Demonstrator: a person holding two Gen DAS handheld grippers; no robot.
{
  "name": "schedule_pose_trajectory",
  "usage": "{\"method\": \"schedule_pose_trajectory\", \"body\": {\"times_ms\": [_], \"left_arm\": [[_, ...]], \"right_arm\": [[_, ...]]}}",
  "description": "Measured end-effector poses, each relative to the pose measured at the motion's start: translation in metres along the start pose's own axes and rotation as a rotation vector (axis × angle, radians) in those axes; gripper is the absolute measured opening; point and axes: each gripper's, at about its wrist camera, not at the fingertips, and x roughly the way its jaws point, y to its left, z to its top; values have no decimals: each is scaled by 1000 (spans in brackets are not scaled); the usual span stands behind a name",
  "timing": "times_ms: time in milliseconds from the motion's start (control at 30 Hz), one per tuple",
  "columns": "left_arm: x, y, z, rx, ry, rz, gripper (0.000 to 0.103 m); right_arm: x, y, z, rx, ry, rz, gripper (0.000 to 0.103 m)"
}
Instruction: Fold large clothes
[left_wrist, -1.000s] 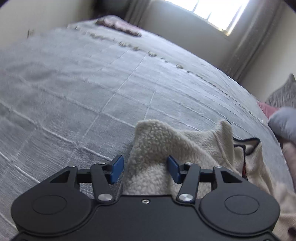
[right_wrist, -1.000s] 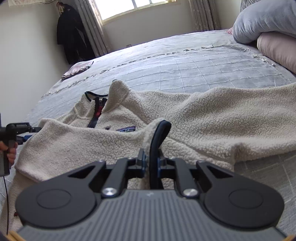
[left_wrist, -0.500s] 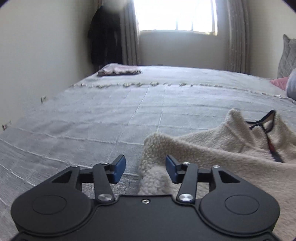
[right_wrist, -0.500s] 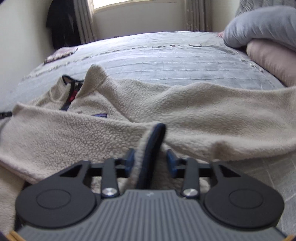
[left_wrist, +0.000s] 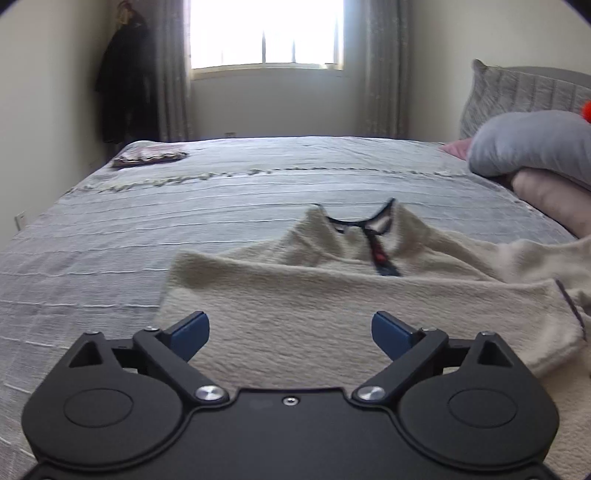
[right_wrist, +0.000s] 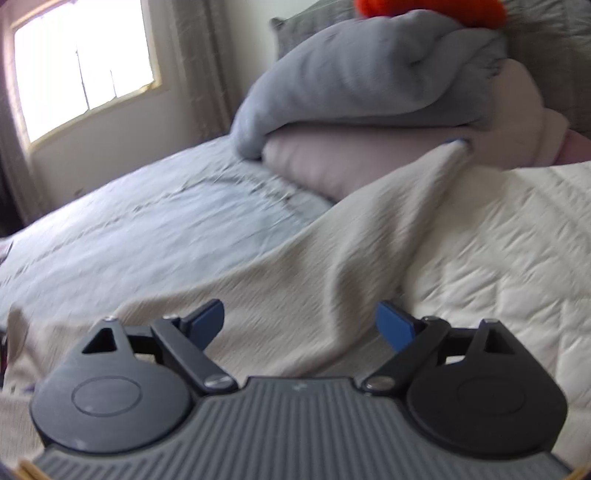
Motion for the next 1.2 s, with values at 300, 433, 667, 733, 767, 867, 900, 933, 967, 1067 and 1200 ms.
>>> {"method": "schedule_pose_trajectory", "body": {"times_ms": [300,433,667,733,767,867,900,933,967,1067,1200], "left_arm": [[20,-46,-15,13,65,-44,96],[21,-57,-19,22,72,-40,96],[20,-53,-15,-49,110,-88,96],[12,-48,-11,-72,102,-103,96],[8,-45,-9,-82,96,-103,96],[-5,-34,-3,-118,93,-100,96],[-9,-29,-2,-135,94,-98,96],[-13,-24,-1,-153,93,-96,96],[-17,-20,-1,-166,92,-91,96],[-28,-8,0,-178,91,-71,96],[-42,7,1,-175,102,-60,96]], "right_arm": [[61,-45,26,41,22,-124,83],[76,-45,34,8,29,-135,50],[46,-6,53,-59,-9,-39,9],[25,15,60,-98,-43,25,9],[15,26,62,-117,-55,61,9],[-19,70,65,-203,-78,161,9],[-32,88,64,-239,-86,197,9],[-45,105,63,-271,-94,236,9],[-57,123,60,-305,-102,275,9],[-90,178,46,-403,-117,381,9],[-115,248,15,-481,-73,512,9]]}}
